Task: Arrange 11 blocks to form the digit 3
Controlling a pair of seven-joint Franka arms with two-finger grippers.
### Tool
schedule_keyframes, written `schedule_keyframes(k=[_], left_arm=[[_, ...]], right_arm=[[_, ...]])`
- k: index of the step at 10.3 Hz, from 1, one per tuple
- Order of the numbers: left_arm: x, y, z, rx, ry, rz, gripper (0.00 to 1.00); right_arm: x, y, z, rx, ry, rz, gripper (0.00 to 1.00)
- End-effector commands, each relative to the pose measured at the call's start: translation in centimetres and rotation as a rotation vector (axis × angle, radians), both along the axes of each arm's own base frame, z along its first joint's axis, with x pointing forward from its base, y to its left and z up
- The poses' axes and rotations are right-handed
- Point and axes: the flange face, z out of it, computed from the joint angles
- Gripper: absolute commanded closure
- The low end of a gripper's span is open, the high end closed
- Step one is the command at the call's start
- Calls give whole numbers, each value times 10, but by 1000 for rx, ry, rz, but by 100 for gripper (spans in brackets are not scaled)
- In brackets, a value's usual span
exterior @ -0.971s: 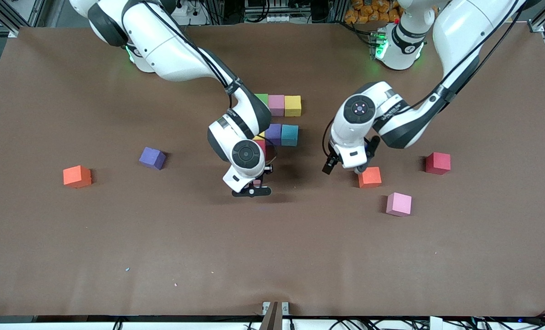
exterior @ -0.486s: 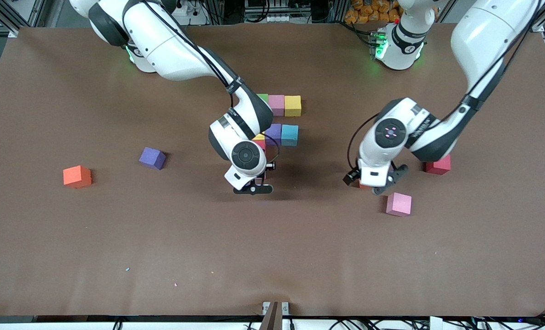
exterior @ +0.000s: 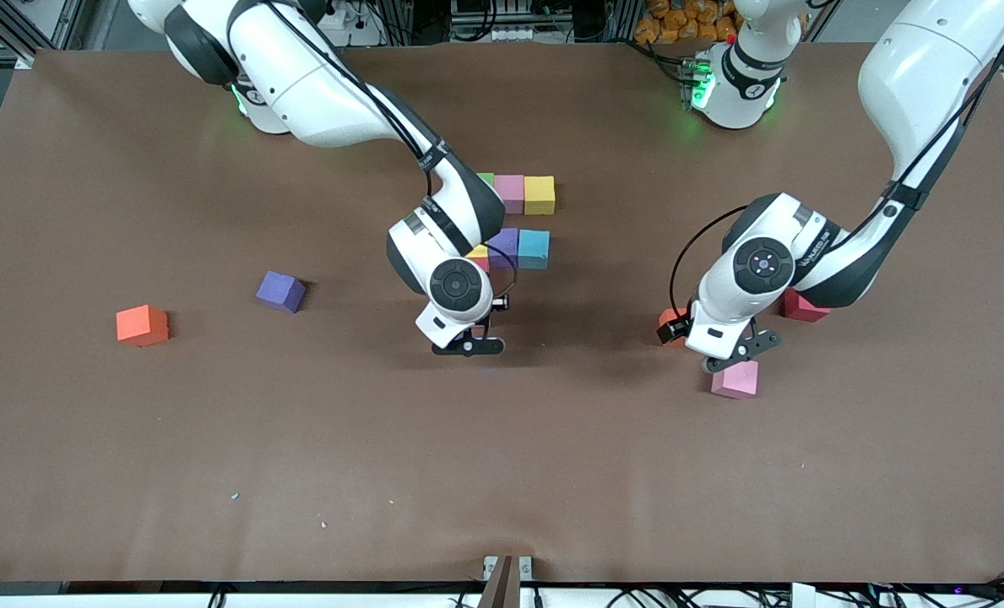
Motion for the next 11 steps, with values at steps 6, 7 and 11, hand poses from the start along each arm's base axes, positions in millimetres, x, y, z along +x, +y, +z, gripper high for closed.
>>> schedule_keyframes(k=[6,7,11], left_arm=[[-3,11,-22,15,35,-191,0],[-2,12,-22,15,35,-192,0],[7,4,-21,-6,20,-190,0]], right_arm=[[-2,2,3,-7,0,-6,22],[-6,6,2,-12,-2,5,0],[-5,9,25,5,-20,14,0]])
